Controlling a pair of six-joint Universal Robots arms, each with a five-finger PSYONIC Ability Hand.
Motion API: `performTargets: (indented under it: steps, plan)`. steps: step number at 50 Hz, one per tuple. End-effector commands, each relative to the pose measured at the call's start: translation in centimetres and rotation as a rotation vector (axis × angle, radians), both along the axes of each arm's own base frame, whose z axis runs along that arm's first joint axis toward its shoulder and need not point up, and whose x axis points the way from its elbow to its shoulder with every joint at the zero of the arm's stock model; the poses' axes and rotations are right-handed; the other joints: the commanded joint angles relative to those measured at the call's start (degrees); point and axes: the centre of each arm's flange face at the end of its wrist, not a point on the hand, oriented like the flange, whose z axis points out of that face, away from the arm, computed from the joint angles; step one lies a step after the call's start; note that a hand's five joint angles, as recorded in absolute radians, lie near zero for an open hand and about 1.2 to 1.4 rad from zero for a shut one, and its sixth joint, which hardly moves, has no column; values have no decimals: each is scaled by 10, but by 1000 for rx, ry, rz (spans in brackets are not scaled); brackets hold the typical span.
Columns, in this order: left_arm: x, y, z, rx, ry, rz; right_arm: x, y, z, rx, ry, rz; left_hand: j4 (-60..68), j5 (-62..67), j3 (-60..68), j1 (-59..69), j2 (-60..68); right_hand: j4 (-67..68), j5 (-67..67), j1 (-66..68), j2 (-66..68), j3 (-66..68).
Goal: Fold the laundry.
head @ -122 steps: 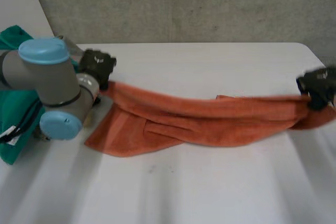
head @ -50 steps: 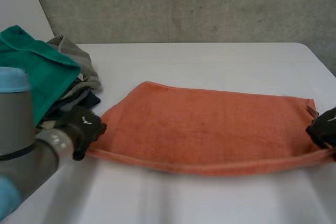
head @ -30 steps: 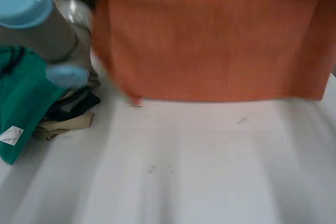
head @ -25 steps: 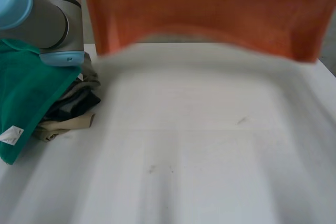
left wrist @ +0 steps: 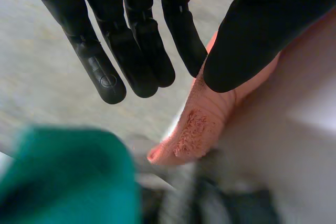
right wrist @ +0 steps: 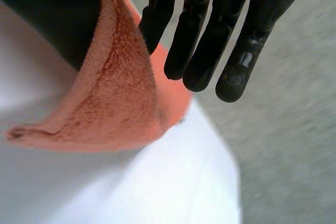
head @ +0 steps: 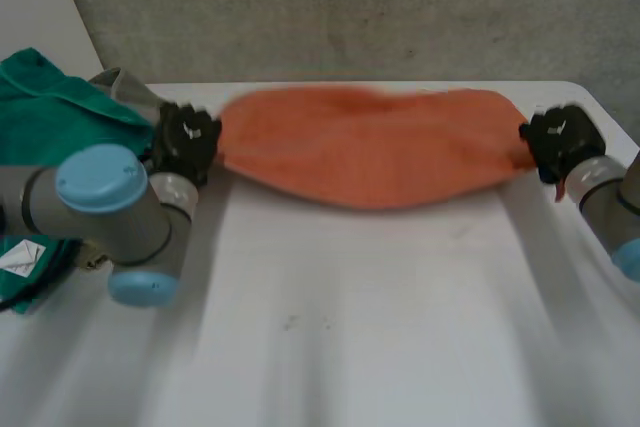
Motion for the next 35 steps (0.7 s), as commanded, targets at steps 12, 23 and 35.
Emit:
performTargets:
  steps: [12, 23, 35]
  plan:
    - [64, 142, 18, 516, -342, -16, -70, 113, 33, 514, 348, -29, 111, 146, 115, 136, 112, 118, 133, 196, 121, 122]
    - [55, 161, 5, 607, -441, -91, -95, 125, 16, 609, 457, -8, 111, 146, 115, 136, 112, 118, 133, 196, 121, 122]
    - [3, 62, -1, 309, -315, -32, -80, 58, -1, 373, 357, -84, 111, 146, 115, 136, 112, 118, 133, 196, 121, 122]
